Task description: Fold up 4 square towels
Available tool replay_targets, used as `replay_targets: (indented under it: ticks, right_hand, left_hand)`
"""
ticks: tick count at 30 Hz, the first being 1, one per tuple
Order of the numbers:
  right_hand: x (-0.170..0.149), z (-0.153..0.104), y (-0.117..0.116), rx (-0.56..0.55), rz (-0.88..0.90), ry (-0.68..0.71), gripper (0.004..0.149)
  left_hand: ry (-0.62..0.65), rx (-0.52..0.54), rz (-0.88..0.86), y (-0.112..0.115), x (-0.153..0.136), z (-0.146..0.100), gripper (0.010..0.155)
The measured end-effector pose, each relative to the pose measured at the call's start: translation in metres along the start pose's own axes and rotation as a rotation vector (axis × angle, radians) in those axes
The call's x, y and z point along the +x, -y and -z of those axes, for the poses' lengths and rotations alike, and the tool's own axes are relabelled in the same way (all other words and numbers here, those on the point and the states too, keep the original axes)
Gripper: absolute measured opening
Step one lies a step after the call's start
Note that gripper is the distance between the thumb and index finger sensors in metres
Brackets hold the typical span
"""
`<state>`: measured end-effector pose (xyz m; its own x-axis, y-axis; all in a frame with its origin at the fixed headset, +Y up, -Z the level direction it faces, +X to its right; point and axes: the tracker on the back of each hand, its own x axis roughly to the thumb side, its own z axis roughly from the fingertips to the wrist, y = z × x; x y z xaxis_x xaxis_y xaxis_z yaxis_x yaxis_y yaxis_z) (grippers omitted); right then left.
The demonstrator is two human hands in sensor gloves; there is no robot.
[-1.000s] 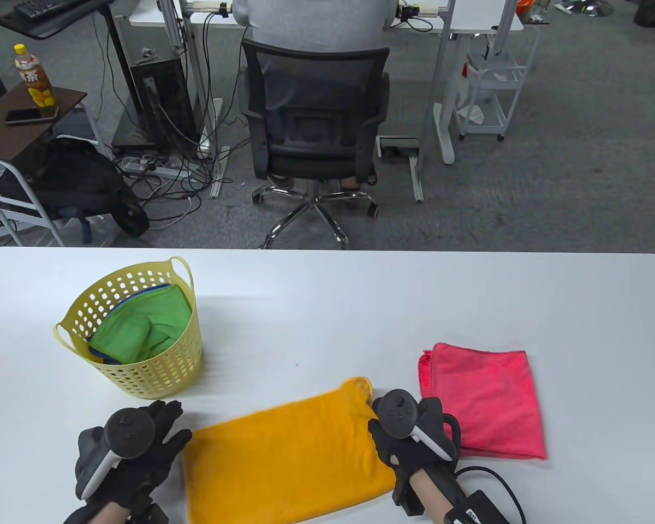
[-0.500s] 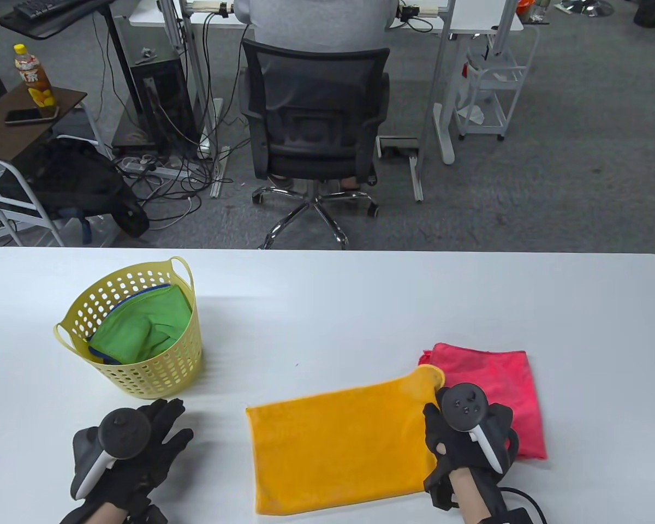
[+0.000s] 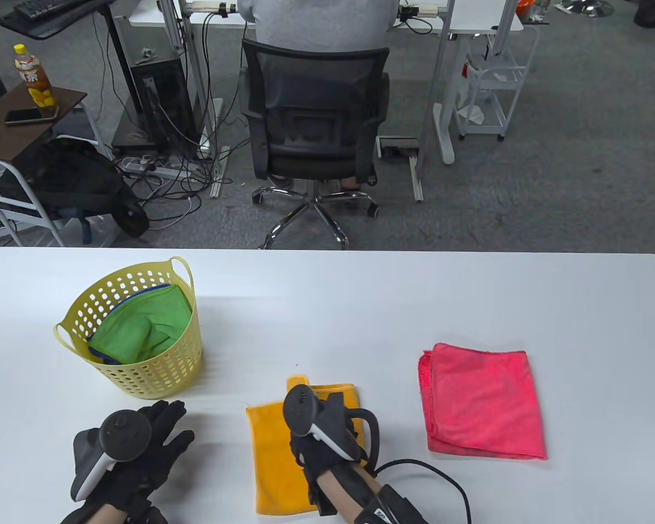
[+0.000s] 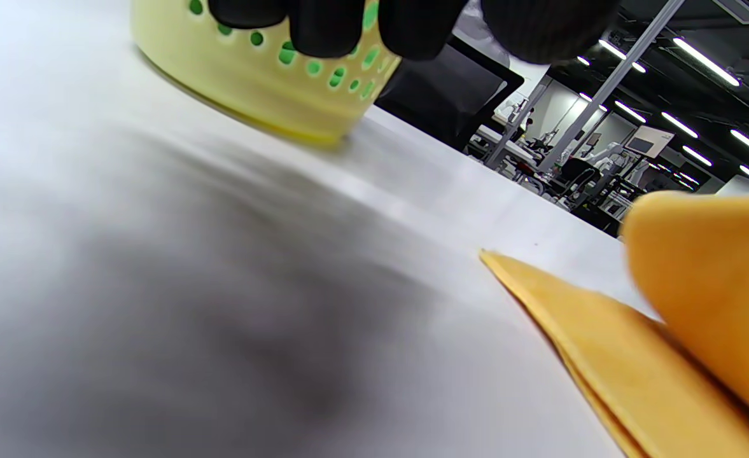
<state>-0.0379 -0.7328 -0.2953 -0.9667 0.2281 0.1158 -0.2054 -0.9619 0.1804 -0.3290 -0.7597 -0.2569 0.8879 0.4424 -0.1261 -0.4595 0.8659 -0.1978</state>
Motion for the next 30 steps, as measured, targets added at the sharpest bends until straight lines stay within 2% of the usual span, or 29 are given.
replay_targets:
  ticks: [2,3,6,8,10,12,14,15,17,19,20,21,24,27,29,30]
  right_hand:
    - [0.008,0.004,-0.011,0.024,-0.019,0.007,0.044]
    - [0.017,0.006,-0.024,0.066,-0.037,0.017,0.045]
    - [0.026,0.004,-0.033,0.133,-0.010,0.041,0.050]
    - [0.031,0.000,-0.032,0.205,0.069,0.101,0.056]
    - [0.035,-0.008,-0.025,0.308,0.224,0.159,0.059]
    - [0.036,-0.017,-0.012,0.391,0.388,0.232,0.062]
    - [0.030,-0.021,0.002,0.420,0.471,0.264,0.062]
    - [0.024,-0.022,0.009,0.406,0.485,0.254,0.062]
    - [0.004,-0.018,0.027,0.288,0.461,0.180,0.061]
    - [-0.032,-0.009,0.039,0.096,0.357,0.010,0.061]
    - [-0.044,-0.005,0.038,0.063,0.312,-0.063,0.061]
    - [-0.060,0.000,0.032,0.070,0.241,-0.158,0.062]
    - [-0.090,0.010,-0.002,0.243,0.076,-0.339,0.066]
    - [-0.095,0.016,-0.036,0.342,0.008,-0.371,0.071]
    - [-0.086,0.013,-0.043,0.183,-0.087,-0.336,0.064]
    - [-0.083,0.012,-0.045,0.172,-0.096,-0.295,0.057]
  left_hand:
    - [0.002,0.000,-0.001,0.000,0.000,0.000,0.069]
    - [0.007,0.005,-0.001,0.000,0.000,-0.001,0.069]
    - [0.018,0.011,-0.004,-0.001,0.001,-0.002,0.069]
    - [0.024,0.012,-0.005,-0.001,0.002,-0.003,0.069]
    - [0.033,0.011,-0.007,-0.001,0.002,-0.003,0.069]
    - [0.040,0.010,-0.008,-0.001,0.002,-0.003,0.069]
    - [0.045,0.010,-0.008,-0.001,0.002,-0.003,0.069]
    - [0.047,0.010,-0.008,0.000,0.002,-0.003,0.069]
    - [0.048,0.011,-0.007,0.000,0.002,-0.004,0.069]
    - [0.049,0.012,-0.007,0.000,0.003,-0.004,0.069]
    - [0.050,0.012,-0.007,0.000,0.003,-0.004,0.069]
    - [0.050,0.013,-0.005,0.000,0.003,-0.004,0.069]
    - [0.050,0.013,0.001,0.001,0.003,-0.004,0.069]
    - [0.046,0.008,0.007,0.003,0.003,-0.004,0.069]
    - [0.040,0.004,0.009,0.004,0.003,-0.003,0.069]
    - [0.038,0.002,0.010,0.004,0.002,-0.003,0.069]
